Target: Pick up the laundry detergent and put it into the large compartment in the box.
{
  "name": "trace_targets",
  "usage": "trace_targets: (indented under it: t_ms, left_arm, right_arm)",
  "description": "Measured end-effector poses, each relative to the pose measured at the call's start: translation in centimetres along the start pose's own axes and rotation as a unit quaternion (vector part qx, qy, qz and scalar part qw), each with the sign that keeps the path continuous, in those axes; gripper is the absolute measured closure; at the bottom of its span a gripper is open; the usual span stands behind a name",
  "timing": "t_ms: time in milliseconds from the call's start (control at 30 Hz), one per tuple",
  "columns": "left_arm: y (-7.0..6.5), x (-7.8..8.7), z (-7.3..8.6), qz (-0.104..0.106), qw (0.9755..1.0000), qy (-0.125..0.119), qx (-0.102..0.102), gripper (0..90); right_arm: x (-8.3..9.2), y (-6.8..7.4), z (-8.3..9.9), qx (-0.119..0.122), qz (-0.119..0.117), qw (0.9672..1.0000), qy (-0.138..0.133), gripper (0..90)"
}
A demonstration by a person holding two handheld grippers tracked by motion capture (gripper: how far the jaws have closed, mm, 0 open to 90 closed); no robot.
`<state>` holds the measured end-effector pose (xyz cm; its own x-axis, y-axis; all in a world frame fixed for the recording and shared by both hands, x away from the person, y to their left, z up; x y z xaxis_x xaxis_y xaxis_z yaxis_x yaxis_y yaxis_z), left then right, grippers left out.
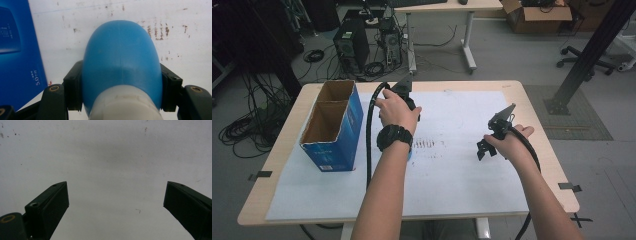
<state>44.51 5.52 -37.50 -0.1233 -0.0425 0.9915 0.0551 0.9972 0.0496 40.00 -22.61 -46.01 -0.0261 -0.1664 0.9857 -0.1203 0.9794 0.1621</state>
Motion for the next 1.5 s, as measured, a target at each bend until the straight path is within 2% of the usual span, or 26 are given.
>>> trace_targets:
  t_ms: [267,467,500,600,633,667,833,867,900,933,967,1067,1200,1300,1333,1500]
  left_arm:
    - [0.1,0.2,0.1,0.002,1.0,0.005,-0.003,37.2]
    - [0.2,1.2,0.2,0.007,0.9999,0.005,-0.008,37.3]
    - [0.2,2.0,0.2,0.005,0.9999,0.003,-0.012,37.3]
    - [0.3,2.6,0.1,0.004,0.9999,0.001,-0.015,37.3]
    - [0.4,3.5,0.1,0.004,0.9998,-0.003,-0.018,37.3]
    - [0.4,3.5,0.1,0.004,0.9998,-0.003,-0.018,37.3]
    - [1.0,5.9,-0.3,0.006,0.9997,-0.009,-0.024,37.3]
    - [1.0,5.9,-0.3,0.006,0.9997,-0.009,-0.024,37.3]
    - [1.1,6.8,-0.5,0.004,0.9996,-0.011,-0.027,37.3]
    - [1.1,6.8,-0.5,0.004,0.9996,-0.011,-0.027,37.3]
    - [1.2,7.7,-0.7,0.002,0.9995,-0.014,-0.03,37.3]
    - [1.4,9.1,-1.0,-0.002,0.9993,-0.018,-0.034,37.3]
    - [1.6,10.3,-1.3,-0.005,0.9992,-0.021,-0.035,37.4]
    - [2.0,11.8,-1.7,-0.006,0.9989,-0.025,-0.039,37.4]
    - [2.0,11.8,-1.7,-0.006,0.9989,-0.025,-0.039,37.4]
    - [3.2,13.8,-2.1,-0.005,0.9987,-0.03,-0.041,37.4]
  right_arm:
    - [0.3,0.1,0.0,0.001,0.0,1.0,-0.002,6.3]
    - [0.6,0.2,-0.1,0.001,-0.001,1.0,-0.003,6.3]
    - [0.6,0.3,0.0,0.002,-0.001,1.0,-0.002,6.3]
    - [0.7,0.4,0.0,0.002,-0.002,1.0,-0.002,6.3]
    - [0.7,0.4,0.0,0.003,-0.003,1.0,-0.004,6.4]
    - [0.7,0.4,0.0,0.003,-0.003,1.0,-0.004,6.4]
    - [1.1,0.7,-0.1,0.003,-0.004,1.0,-0.006,6.3]
    - [1.2,0.8,-0.2,0.004,-0.005,1.0,-0.005,6.4]
    - [1.2,0.8,-0.2,0.004,-0.006,1.0,-0.005,6.4]
    - [1.2,0.8,-0.2,0.004,-0.006,1.0,-0.005,6.4]
    - [1.4,0.8,-0.3,0.005,-0.006,0.9999,-0.007,6.4]
    - [1.6,0.8,-0.4,0.001,-0.007,0.9999,-0.008,6.4]
    - [1.9,0.8,-0.6,0.0,-0.008,0.9999,-0.01,6.4]
    - [2.1,0.9,-0.7,0.001,-0.009,0.9999,-0.011,6.4]
    - [2.1,0.9,-0.7,0.001,-0.009,0.9999,-0.011,6.4]
    - [2.3,1.2,-1.0,0.004,-0.008,0.9999,-0.013,6.4]
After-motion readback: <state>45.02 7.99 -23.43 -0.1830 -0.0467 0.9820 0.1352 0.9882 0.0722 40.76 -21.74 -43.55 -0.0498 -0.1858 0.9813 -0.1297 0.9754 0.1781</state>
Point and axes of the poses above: each handheld gripper's, and its own axes: x roughly backward along the jaws, z roughly out of its underside, y roughly to its left, the point moved 9 cm from there along -x, roughly forward along the jaws, and after that the axes turned 3 degrees about -y, right-handed, at the moved point
